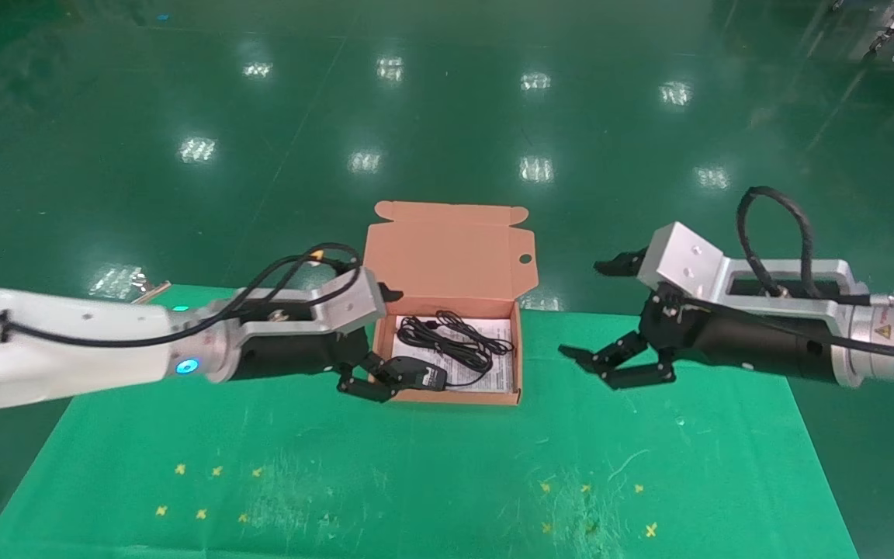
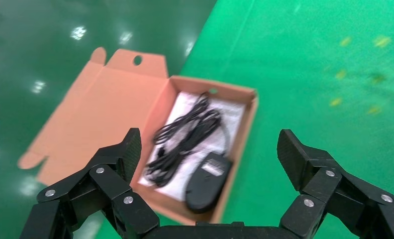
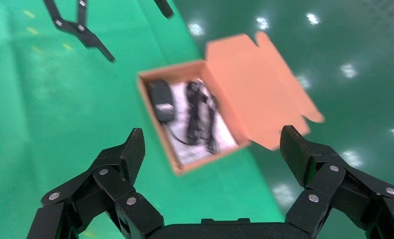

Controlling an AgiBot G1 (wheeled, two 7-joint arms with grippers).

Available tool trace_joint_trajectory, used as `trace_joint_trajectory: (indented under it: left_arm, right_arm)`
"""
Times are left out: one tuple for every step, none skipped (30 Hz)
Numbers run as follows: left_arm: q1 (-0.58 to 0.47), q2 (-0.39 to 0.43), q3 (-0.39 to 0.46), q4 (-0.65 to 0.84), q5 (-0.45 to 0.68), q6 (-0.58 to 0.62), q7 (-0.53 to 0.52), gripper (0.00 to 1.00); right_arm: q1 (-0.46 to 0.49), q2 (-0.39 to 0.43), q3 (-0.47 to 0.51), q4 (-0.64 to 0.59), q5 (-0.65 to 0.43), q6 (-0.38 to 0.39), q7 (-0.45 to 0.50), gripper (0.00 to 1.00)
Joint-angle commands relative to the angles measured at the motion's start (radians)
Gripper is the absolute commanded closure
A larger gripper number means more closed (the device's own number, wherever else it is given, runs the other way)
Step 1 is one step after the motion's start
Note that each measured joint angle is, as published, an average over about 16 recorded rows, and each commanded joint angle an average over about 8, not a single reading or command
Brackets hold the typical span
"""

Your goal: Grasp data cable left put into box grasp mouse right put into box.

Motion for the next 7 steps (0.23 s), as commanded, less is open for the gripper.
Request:
trace_joint_trajectory:
  left_arm:
    - [0.020,-0.022,-0.028,-0.019,-0.034,0.030,-0.006,0.00]
    - [0.030,-0.032,-0.043,-0.028,-0.051,0.045,-0.008,0.00]
    - [0.040,-0.043,-0.057,-0.037,-0.067,0.059,-0.011,0.00]
    - [0.049,-0.053,-0.071,-0.046,-0.084,0.074,-0.014,0.00]
    - [0.054,-0.059,-0.077,-0.050,-0.092,0.081,-0.015,0.00]
    - [0.059,-0.064,-0.084,-0.055,-0.100,0.088,-0.017,0.00]
    - [0.064,-0.069,-0.091,-0.059,-0.108,0.095,-0.018,0.00]
  right_arm:
    - [-0.021,0.002,0.027,0.002,0.029,-0.028,-0.006,0.00]
    - [-0.032,0.003,0.041,0.003,0.043,-0.042,-0.009,0.00]
    - [-0.042,0.004,0.054,0.004,0.058,-0.055,-0.012,0.00]
    - [-0.052,0.005,0.067,0.005,0.072,-0.069,-0.015,0.00]
    - [-0.057,0.006,0.074,0.006,0.079,-0.075,-0.016,0.00]
    - [-0.062,0.006,0.081,0.006,0.086,-0.082,-0.018,0.00]
    - [-0.067,0.007,0.087,0.007,0.093,-0.088,-0.019,0.00]
